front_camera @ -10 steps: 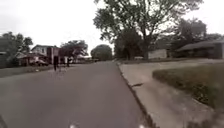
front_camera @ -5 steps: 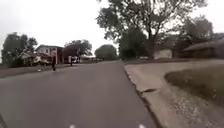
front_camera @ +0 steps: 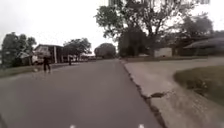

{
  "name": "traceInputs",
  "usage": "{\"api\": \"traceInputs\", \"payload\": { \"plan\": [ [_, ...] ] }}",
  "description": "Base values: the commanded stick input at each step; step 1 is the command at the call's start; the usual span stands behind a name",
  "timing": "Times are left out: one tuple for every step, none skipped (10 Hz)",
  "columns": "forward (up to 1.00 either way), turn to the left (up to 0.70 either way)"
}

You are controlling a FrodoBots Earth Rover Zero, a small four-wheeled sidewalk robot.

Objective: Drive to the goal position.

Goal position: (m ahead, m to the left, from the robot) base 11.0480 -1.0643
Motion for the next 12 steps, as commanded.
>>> {"api": "traceInputs", "payload": {
  "plan": [
    [0.09, 0.00],
    [0.23, 0.00],
    [0.64, 0.00],
    [1.00, 0.00],
    [1.00, 0.00],
    [1.00, 0.00],
    [1.00, 0.00],
    [0.99, 0.00],
    [0.55, 0.00],
    [0.08, 0.00],
    [0.06, 0.00],
    [0.06, 0.00]
  ]
}}
